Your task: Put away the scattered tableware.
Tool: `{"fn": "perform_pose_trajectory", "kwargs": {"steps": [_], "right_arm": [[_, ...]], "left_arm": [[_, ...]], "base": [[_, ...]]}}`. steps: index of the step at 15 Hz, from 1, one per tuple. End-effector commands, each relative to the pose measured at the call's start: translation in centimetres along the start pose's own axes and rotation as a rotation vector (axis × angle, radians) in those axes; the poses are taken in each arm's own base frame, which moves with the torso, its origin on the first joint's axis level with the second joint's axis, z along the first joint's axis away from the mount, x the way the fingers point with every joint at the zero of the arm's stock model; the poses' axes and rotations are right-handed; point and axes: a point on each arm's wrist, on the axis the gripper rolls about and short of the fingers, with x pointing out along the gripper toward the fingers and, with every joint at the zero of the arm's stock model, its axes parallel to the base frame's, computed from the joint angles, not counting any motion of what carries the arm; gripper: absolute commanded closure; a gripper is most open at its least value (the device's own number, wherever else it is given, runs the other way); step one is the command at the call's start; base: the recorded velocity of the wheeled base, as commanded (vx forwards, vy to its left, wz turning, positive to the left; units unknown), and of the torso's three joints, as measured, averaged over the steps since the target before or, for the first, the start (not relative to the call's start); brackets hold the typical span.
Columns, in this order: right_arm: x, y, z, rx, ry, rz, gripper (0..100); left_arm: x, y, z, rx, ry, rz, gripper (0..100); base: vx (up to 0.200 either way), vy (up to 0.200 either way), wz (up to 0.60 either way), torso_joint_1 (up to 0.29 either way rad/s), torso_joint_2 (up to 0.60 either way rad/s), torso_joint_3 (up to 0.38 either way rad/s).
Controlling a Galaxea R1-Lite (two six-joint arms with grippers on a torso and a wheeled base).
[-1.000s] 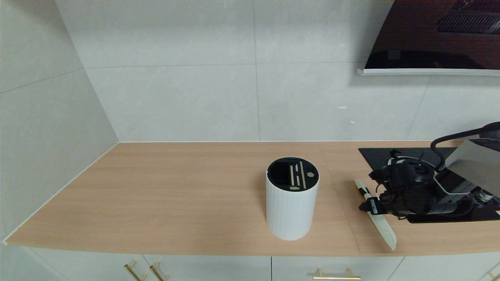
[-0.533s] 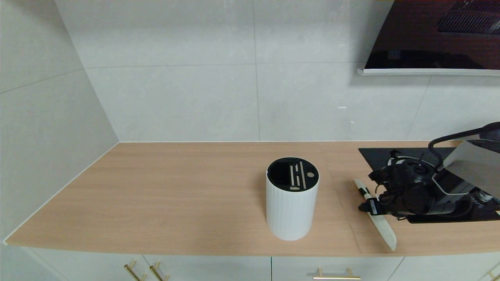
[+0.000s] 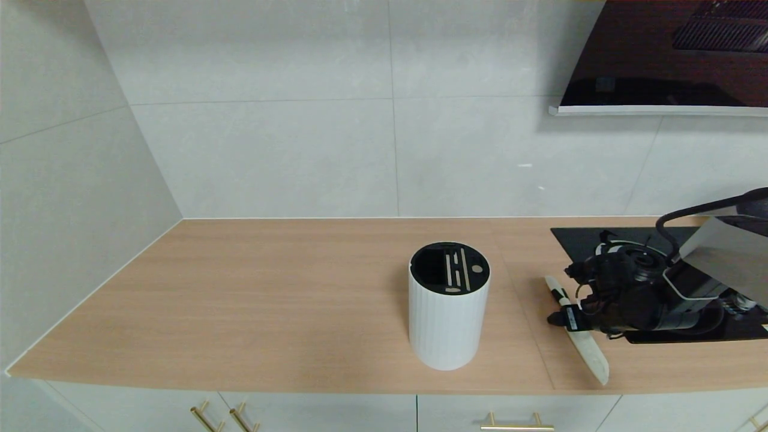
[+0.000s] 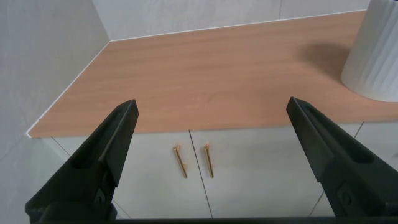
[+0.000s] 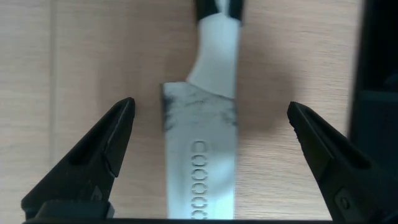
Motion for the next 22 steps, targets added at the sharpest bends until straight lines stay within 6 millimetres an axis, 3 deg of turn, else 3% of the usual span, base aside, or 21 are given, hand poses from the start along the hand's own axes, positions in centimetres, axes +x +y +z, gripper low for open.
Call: {"fn": "perform_pose_trajectory", "kwargs": {"steps": [1,7,8,17,19,22], "right_arm": [[0.0,0.0,0.1,0.002,-0.002,0.008,0],[0.4,-0.1,-0.3,0.003,0.011,0.011,0],[0.4,-0.1,-0.3,0.003,0.011,0.011,100],[1.0,-0.1,-0.9,0.000,0.032,0.002,100],[-1.3,-0.3,0.8,0.028,-0.033,0.008,100],[-7.0,-0.6,3.8,0.047,-0.168,0.006,100]], "left_arm": [[0.0,0.0,0.1,0.000,-0.003,0.001,0],[0.0,0.0,0.0,0.000,0.000,0.001,0],[0.0,0.0,0.0,0.000,0.000,0.001,0],[0.0,0.0,0.0,0.000,0.000,0.001,0],[0.0,0.0,0.0,0.000,0.000,0.001,0],[0.0,0.0,0.0,0.000,0.000,0.001,0]], "base": [[0.000,0.000,0.00,0.000,0.00,0.000],[0.000,0.000,0.00,0.000,0.00,0.000],[0.000,0.000,0.00,0.000,0.00,0.000],[0.000,0.000,0.00,0.000,0.00,0.000],[0.000,0.000,0.00,0.000,0.00,0.000],[0.000,0.000,0.00,0.000,0.00,0.000]]}}
